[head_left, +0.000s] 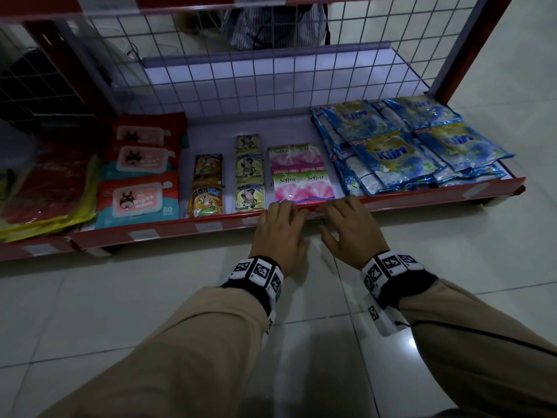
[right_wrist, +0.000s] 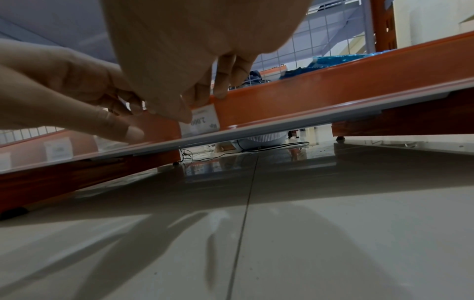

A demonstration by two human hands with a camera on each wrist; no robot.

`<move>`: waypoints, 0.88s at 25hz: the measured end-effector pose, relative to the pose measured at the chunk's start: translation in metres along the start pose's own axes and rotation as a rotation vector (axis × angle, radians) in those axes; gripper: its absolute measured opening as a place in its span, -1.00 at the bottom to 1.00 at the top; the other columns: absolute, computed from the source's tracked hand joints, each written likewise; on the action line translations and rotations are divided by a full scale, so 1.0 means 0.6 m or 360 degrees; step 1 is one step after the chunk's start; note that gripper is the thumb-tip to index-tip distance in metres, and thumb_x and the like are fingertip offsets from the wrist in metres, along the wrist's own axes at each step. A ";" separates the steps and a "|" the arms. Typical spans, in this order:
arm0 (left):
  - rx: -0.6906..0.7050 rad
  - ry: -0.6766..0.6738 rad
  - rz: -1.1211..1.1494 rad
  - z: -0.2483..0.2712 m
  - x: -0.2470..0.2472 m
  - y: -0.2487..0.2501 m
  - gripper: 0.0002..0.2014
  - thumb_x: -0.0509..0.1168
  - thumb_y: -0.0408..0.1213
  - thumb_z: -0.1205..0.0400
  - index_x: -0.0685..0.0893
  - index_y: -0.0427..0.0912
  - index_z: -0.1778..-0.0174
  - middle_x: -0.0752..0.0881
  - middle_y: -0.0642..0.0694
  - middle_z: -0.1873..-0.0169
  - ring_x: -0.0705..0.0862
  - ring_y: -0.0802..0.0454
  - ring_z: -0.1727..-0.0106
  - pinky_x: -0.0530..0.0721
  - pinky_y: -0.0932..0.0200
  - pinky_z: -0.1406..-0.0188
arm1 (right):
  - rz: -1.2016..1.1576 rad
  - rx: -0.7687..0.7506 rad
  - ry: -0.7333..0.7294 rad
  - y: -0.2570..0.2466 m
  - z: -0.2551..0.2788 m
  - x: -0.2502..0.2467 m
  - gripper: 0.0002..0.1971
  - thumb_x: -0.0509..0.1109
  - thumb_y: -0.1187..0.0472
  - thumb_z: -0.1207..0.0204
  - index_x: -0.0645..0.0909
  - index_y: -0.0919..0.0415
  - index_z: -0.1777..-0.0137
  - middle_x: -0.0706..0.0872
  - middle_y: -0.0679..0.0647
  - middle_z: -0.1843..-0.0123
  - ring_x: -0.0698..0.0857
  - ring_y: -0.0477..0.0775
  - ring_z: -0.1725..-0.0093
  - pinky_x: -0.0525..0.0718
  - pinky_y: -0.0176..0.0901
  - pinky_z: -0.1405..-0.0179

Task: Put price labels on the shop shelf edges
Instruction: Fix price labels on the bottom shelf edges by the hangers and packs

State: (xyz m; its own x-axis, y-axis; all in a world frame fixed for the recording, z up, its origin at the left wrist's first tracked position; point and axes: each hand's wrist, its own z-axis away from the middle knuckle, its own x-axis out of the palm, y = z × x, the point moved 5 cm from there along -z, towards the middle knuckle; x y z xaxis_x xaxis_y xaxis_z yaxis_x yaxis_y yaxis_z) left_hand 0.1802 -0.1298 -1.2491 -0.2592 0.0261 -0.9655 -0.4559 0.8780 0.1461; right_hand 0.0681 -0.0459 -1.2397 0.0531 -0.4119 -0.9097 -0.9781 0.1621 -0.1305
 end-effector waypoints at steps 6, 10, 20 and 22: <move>-0.0041 -0.0050 -0.0008 -0.001 0.003 0.001 -0.49 0.31 -0.14 -0.43 0.51 -0.08 -0.34 0.49 -0.13 -0.14 0.41 -0.14 -0.16 0.40 0.02 -0.09 | 0.0037 0.0085 -0.0084 -0.005 -0.010 0.007 -0.71 0.44 0.18 -0.39 0.65 0.27 -0.09 0.66 0.20 0.01 0.54 0.28 0.03 0.57 0.08 0.08; -0.0032 -0.0087 -0.0009 -0.005 0.001 -0.002 -0.53 0.30 -0.11 -0.46 0.52 -0.06 -0.31 0.48 -0.11 -0.15 0.39 -0.11 -0.17 0.37 0.04 -0.09 | 0.0144 0.0126 -0.0163 -0.007 -0.017 0.012 -0.75 0.40 0.16 -0.44 0.62 0.27 -0.06 0.61 0.25 -0.04 0.52 0.31 0.03 0.57 0.12 0.07; -0.0105 -0.0078 0.0196 -0.019 -0.016 -0.014 -0.73 0.11 -0.17 -0.70 0.54 -0.14 -0.26 0.55 -0.13 -0.14 0.43 -0.10 -0.16 0.41 0.04 -0.15 | -0.0853 0.0610 0.0136 0.036 -0.034 -0.024 -0.94 0.45 0.26 -0.51 0.64 0.22 0.07 0.73 0.03 0.20 0.70 -0.02 0.19 0.67 -0.09 0.12; -0.0117 -0.0042 0.0316 -0.021 -0.020 -0.015 -0.71 0.06 -0.14 -0.74 0.54 -0.14 -0.29 0.58 -0.13 -0.12 0.45 -0.11 -0.15 0.42 0.02 -0.15 | -0.1244 0.0836 0.0193 0.041 -0.031 -0.019 -0.84 0.48 0.34 -0.47 0.62 0.21 -0.01 0.73 0.10 0.16 0.73 -0.02 0.21 0.71 -0.14 0.12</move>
State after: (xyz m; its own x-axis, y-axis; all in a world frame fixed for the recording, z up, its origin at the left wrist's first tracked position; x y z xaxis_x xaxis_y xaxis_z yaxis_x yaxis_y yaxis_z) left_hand 0.1765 -0.1440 -1.2362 -0.3282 0.2086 -0.9213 -0.4594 0.8170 0.3486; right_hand 0.0394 -0.0541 -1.2251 0.6043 -0.6600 -0.4463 -0.4572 0.1715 -0.8727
